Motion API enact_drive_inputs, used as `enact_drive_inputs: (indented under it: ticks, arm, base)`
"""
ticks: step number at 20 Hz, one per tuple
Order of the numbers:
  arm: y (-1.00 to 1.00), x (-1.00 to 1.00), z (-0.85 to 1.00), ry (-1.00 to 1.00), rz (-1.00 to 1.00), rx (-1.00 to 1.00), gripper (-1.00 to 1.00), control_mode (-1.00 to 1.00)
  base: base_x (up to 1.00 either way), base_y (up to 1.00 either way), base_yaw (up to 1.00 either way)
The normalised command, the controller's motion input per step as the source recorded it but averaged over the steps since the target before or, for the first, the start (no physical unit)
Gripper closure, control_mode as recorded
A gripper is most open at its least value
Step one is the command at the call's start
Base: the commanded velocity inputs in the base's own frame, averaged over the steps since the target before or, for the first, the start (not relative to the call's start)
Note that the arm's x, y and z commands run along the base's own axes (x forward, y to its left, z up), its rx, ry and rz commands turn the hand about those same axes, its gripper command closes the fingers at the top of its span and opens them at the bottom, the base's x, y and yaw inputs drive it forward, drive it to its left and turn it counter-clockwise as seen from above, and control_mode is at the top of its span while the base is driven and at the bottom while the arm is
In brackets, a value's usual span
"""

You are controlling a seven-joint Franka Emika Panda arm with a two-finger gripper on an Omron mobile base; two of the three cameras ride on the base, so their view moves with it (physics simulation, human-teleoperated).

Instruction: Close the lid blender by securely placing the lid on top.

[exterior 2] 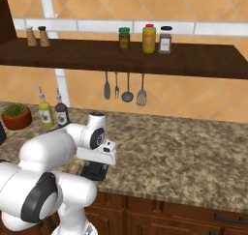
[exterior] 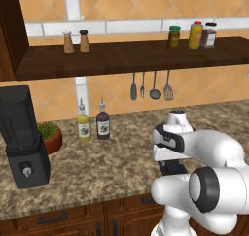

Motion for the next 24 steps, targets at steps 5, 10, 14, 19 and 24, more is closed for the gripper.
enact_drive_inputs:
  ticks: [5,10,14,19,24]
  arm:
    - [0.03,-0.08,-0.01,-0.03,0.0,0.0,-1.0,-1.0]
    - [0.0,-0.02,-0.05,-0.04,0.0,0.0,-1.0,-1.0]
    - [0.0,0.0,-0.26,-0.06,0.0,0.0,-1.0,-1.0]
    - [0.0,0.0,-0.31,-0.01,0.0,0.0,-1.0,-1.0]
    - [0.05,-0.16,-0.16,0.0,0.01,-0.02,-1.0,-1.0]
  base:
    - [0.0,0.0,0.0]
    - [0.0,0.0,0.0]
    - [0.0,0.0,0.0]
    - [0.0,0.0,0.0]
    - [0.0,0.0,0.0]
